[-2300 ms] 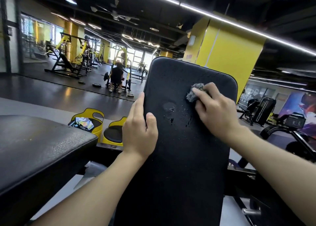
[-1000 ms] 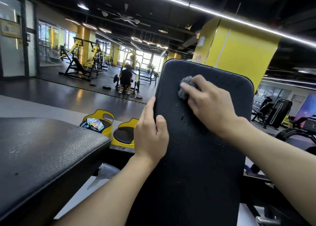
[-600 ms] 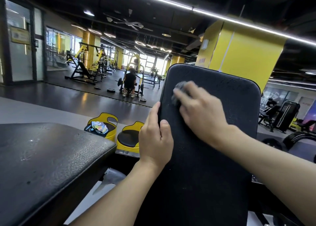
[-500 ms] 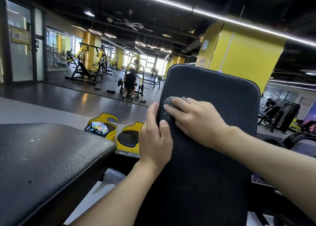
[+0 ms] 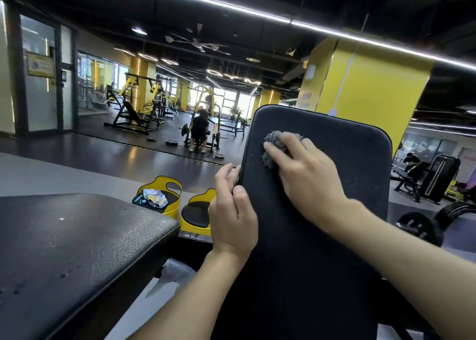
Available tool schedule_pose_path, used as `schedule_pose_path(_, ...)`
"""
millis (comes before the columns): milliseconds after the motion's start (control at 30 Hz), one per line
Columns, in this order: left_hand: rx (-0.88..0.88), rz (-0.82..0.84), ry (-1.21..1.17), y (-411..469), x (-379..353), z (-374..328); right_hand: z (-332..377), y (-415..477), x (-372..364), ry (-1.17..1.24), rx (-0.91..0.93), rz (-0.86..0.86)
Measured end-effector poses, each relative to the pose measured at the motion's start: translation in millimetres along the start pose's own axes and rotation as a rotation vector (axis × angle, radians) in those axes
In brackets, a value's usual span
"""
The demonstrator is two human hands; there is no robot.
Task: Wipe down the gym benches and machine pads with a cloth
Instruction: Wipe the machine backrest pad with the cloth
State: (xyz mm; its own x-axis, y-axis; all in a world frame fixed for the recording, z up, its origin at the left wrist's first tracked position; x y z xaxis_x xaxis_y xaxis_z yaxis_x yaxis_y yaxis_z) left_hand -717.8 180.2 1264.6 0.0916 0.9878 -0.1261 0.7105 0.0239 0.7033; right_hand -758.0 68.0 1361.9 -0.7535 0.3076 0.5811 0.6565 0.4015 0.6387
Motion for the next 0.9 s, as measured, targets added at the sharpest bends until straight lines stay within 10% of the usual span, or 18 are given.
schedule_pose_path(167,0.009,-0.008,-0.013,1.1,1.1,0.5,43.1,-43.7,-8.2,-0.070,0.449,0.159)
schedule_pose_path(333,0.005,-0.010,0.012,1.3,0.4,0.6,-10.5,-35.5,-1.7,0.031,-0.097,-0.062)
schedule_pose_path(500,0.003,0.006,0.131,2.7,-0.5,4.6,39.5,-75.3,-12.7,-0.064,0.401,0.125)
schedule_pose_path(667,0.013,0.013,0.170,3.5,-2.3,7.7,-10.7,-68.6,-8.1,0.013,-0.139,-0.059)
schedule_pose_path(833,-0.007,0.010,0.220,4.4,-4.2,5.7,26.5,-90.6,-13.1,-0.056,0.334,0.118)
schedule_pose_path(900,-0.003,0.007,0.234,3.2,-3.6,5.0,-7.2,-80.4,-7.5,-0.074,0.162,0.062)
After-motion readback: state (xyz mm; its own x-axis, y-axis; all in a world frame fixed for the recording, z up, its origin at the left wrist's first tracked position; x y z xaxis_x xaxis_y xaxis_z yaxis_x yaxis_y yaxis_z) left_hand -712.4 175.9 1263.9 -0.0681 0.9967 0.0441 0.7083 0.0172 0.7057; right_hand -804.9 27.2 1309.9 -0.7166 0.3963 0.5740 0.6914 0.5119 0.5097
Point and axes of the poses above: each hand's wrist, its own y-axis towards the middle knuckle, its own x-axis out of the back of the hand, z = x × y, the point moved 6 cm from there along y, towards the middle knuckle, and after that the axes turned 13 degrees about z, right-handed, at the moved point
